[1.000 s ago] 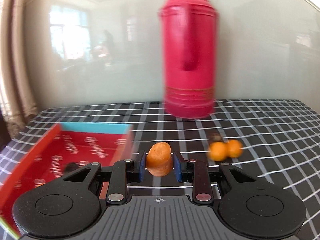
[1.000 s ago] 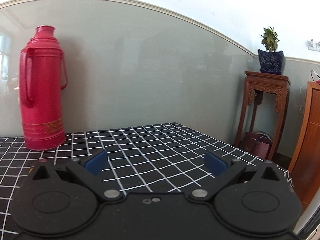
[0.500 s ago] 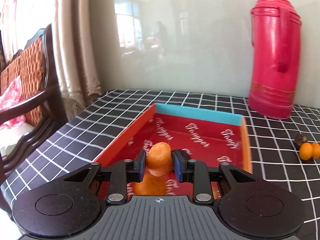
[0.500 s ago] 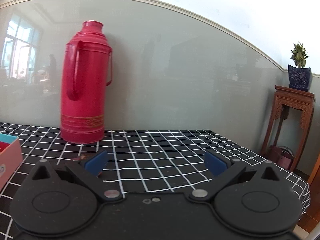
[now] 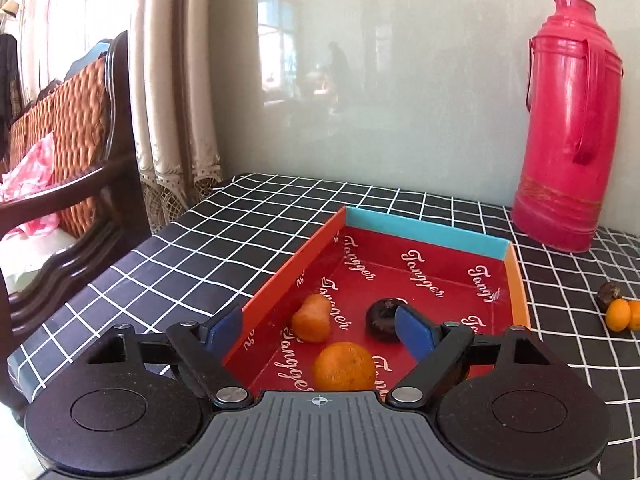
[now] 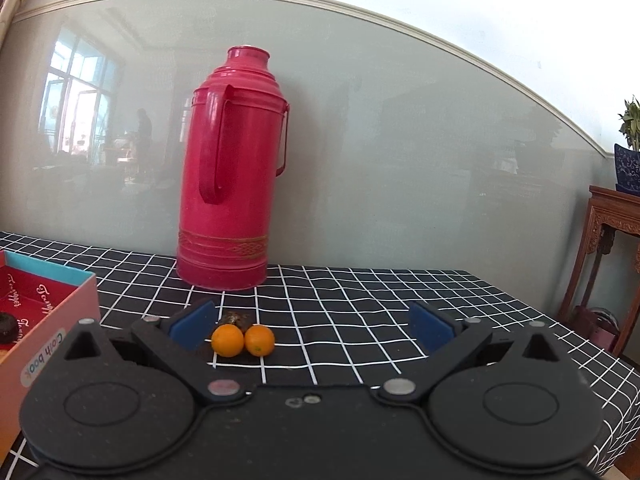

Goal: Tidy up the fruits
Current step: 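Reach the right gripper to a small kumquat and close on it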

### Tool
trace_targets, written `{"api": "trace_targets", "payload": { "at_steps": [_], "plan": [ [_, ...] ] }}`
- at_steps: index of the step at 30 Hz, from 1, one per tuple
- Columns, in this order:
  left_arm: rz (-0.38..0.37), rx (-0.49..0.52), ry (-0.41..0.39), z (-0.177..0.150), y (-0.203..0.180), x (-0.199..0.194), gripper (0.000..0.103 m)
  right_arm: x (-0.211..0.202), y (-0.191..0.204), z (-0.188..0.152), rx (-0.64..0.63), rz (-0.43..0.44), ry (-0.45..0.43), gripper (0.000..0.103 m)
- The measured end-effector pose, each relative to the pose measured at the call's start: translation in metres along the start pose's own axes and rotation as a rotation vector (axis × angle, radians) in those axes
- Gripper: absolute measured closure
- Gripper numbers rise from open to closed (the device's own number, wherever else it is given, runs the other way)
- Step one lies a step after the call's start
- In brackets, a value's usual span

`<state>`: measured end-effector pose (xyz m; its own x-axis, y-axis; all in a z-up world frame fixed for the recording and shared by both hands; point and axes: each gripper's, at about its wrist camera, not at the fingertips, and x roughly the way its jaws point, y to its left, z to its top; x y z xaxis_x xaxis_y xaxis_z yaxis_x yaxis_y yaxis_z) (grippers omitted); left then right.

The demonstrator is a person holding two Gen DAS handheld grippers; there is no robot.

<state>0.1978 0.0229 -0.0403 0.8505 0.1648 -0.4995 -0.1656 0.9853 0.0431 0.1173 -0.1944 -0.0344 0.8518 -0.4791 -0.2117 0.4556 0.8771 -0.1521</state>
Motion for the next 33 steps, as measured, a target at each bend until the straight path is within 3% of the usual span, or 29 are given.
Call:
{"api": "trace_targets", "payload": {
  "at_steps": [14, 24, 27, 28, 30, 33],
  "plan": [
    [0.036, -0.047, -0.104, -0.007, 0.020, -0.038, 0.003, 0.013, 0.003, -0.005, 0.009, 0.030, 0.046, 0.006],
    [0.099, -0.069, -0.126, -0.011, 0.039, -0.036, 0.000, 0.032, 0.022, 0.000, 0.013, 0.154, 0.120, 0.011],
    [0.117, -0.092, -0.113, -0.011, 0.049, -0.032, 0.000, 0.049, 0.028, 0.003, 0.035, 0.202, 0.185, 0.034],
    [0.120, -0.102, -0.109, -0.011, 0.053, -0.031, 0.000, 0.055, 0.031, 0.002, 0.042, 0.215, 0.207, 0.038],
    [0.127, -0.117, -0.103, -0.012, 0.060, -0.030, 0.000, 0.066, 0.036, 0.001, 0.038, 0.228, 0.240, 0.058],
    [0.142, -0.130, -0.093, -0.013, 0.067, -0.026, 0.000, 0.079, 0.046, -0.001, -0.008, 0.227, 0.270, 0.063]
  ]
}}
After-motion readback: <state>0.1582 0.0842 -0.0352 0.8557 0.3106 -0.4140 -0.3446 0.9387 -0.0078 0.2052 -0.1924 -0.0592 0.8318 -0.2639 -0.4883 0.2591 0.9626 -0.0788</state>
